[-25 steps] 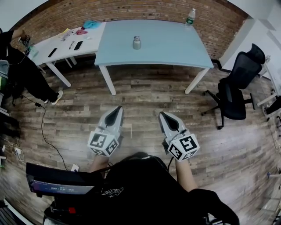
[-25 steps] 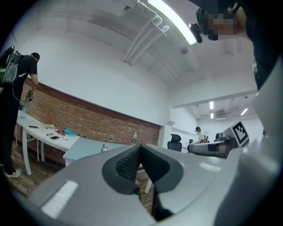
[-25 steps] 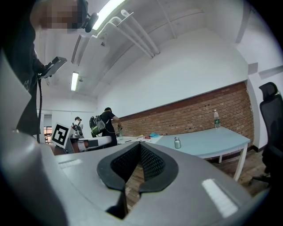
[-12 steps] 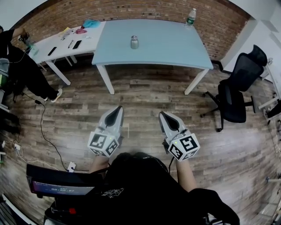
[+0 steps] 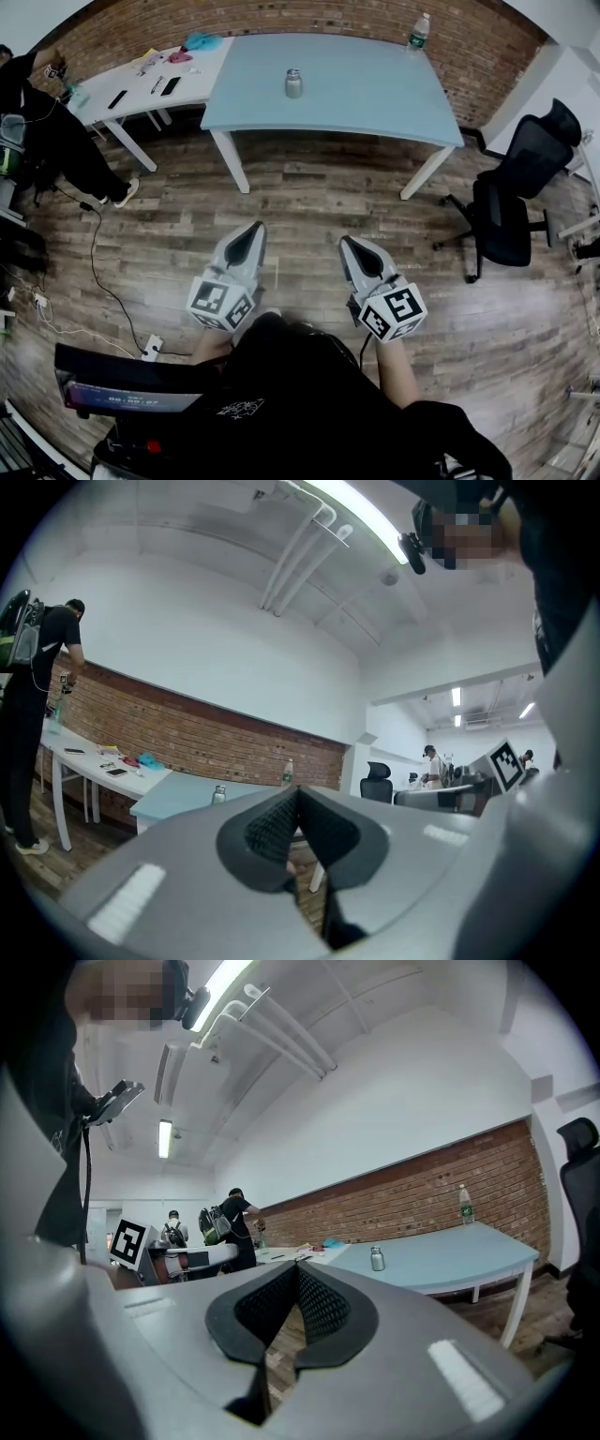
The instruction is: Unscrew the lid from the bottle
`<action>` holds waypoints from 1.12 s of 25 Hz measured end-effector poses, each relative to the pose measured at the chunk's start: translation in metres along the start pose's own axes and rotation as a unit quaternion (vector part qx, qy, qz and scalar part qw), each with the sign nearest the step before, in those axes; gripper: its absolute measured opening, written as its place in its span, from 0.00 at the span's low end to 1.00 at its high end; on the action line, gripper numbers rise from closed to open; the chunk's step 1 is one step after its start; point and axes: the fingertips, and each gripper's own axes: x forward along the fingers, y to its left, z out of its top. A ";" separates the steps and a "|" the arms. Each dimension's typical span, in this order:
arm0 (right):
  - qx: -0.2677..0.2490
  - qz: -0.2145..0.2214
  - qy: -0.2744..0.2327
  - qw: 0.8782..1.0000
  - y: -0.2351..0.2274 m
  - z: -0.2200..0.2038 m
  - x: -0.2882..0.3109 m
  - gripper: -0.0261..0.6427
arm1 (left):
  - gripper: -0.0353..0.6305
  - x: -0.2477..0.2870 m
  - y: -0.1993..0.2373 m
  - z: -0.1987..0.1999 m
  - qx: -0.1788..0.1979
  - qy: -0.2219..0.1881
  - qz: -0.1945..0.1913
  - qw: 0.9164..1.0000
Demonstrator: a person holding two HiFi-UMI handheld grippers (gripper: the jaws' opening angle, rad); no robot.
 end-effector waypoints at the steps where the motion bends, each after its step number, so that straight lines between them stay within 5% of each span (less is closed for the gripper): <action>1: 0.000 0.001 0.000 1.000 0.000 0.001 0.002 0.04 | 0.05 0.000 0.001 0.001 0.000 0.001 0.001 1.000; 15: -0.001 -0.007 0.002 1.000 0.005 0.011 0.058 0.04 | 0.05 0.015 0.057 0.011 -0.011 0.000 0.001 1.000; 28: -0.009 -0.034 -0.008 0.999 -0.008 0.021 0.066 0.04 | 0.05 0.041 0.064 0.017 -0.012 -0.008 -0.027 1.000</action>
